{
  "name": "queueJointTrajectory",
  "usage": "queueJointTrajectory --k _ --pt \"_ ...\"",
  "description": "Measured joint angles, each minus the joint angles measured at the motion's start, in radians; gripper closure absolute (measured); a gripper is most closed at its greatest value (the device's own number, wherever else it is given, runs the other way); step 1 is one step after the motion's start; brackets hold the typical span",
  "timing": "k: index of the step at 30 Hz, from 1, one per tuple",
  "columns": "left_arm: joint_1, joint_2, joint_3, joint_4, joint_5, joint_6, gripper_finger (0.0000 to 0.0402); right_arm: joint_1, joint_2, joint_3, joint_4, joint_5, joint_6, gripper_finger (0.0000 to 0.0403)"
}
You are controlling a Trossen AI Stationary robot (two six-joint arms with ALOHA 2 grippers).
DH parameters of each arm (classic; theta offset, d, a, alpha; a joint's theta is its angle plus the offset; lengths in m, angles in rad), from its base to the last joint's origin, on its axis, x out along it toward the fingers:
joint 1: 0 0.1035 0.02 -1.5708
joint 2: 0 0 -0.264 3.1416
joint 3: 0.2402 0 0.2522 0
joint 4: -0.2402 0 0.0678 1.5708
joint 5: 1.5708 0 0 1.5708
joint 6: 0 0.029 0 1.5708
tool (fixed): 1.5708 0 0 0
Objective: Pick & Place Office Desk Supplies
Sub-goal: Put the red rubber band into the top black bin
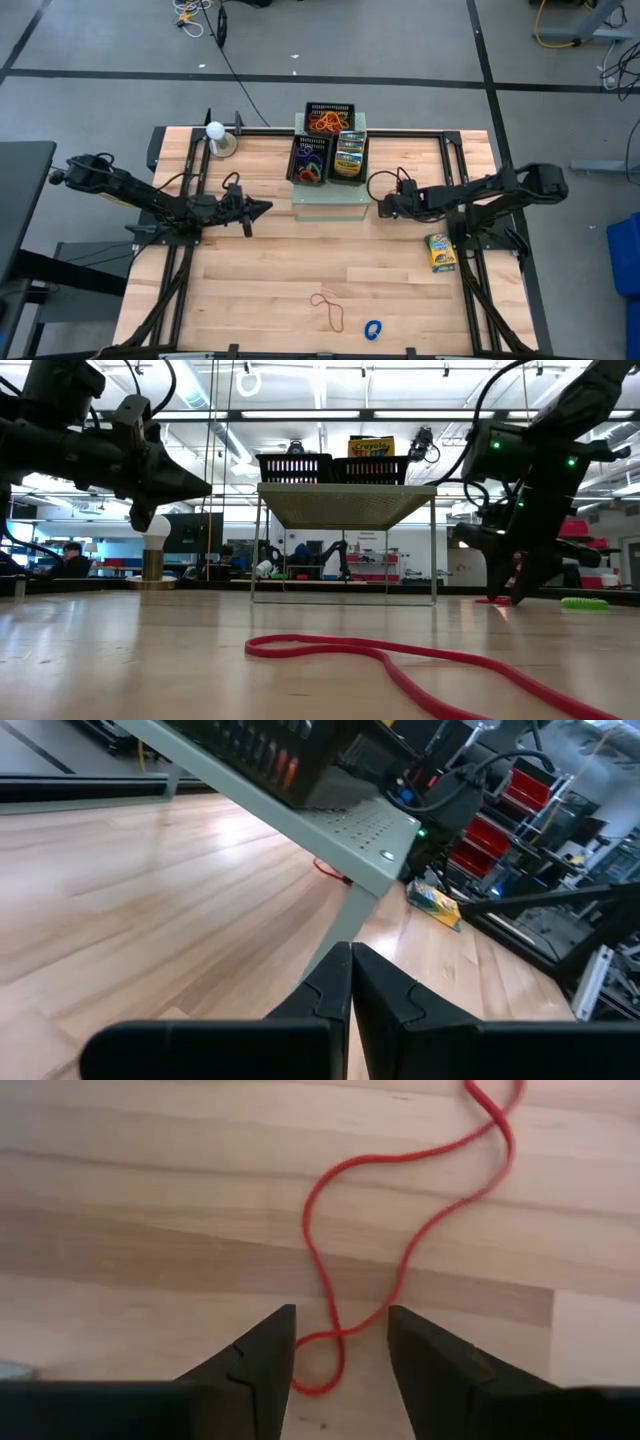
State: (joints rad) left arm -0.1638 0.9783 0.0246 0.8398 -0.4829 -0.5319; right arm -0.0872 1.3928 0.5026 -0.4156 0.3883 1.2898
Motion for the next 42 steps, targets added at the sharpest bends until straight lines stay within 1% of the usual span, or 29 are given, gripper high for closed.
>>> queueJointTrajectory --k 5,12,15,17,22,25,31,37,42 --pt "0.000 0.000 0.000 0.000 -0.019 0.008 0.0385 -0.004 0.020 0.007 -0.002 -0.003 -0.003 0.0273" --pt "0.000 0.000 0.000 -0.007 -0.051 0.020 0.0385 -0.005 0.009 0.010 -0.045 -0.013 -0.027 0.0362" --pt "0.001 0.000 0.000 -0.005 -0.069 0.017 0.0385 -0.005 -0.024 0.029 -0.107 -0.054 -0.063 0.0393" --pt "0.001 0.000 0.000 -0.005 -0.070 0.016 0.0385 -0.003 -0.066 0.053 -0.160 -0.061 -0.099 0.0398" --pt "0.001 0.000 0.000 -0.005 -0.068 -0.003 0.0385 -0.004 -0.161 0.144 -0.324 -0.033 -0.155 0.0399" --pt "0.001 0.000 0.000 -0.009 -0.068 -0.003 0.0385 0.002 -0.204 0.230 -0.425 0.017 -0.185 0.0400" --pt "0.001 0.000 0.000 -0.016 -0.068 -0.002 0.0385 0.012 -0.217 0.453 -0.626 0.153 -0.253 0.0401" --pt "0.001 0.000 0.000 -0.031 -0.103 -0.007 0.0385 0.011 -0.215 0.656 -0.687 0.290 -0.351 0.0402" --pt "0.000 0.000 0.000 -0.024 -0.101 -0.007 0.0385 0.011 -0.215 0.775 -0.687 0.369 -0.461 0.0402"
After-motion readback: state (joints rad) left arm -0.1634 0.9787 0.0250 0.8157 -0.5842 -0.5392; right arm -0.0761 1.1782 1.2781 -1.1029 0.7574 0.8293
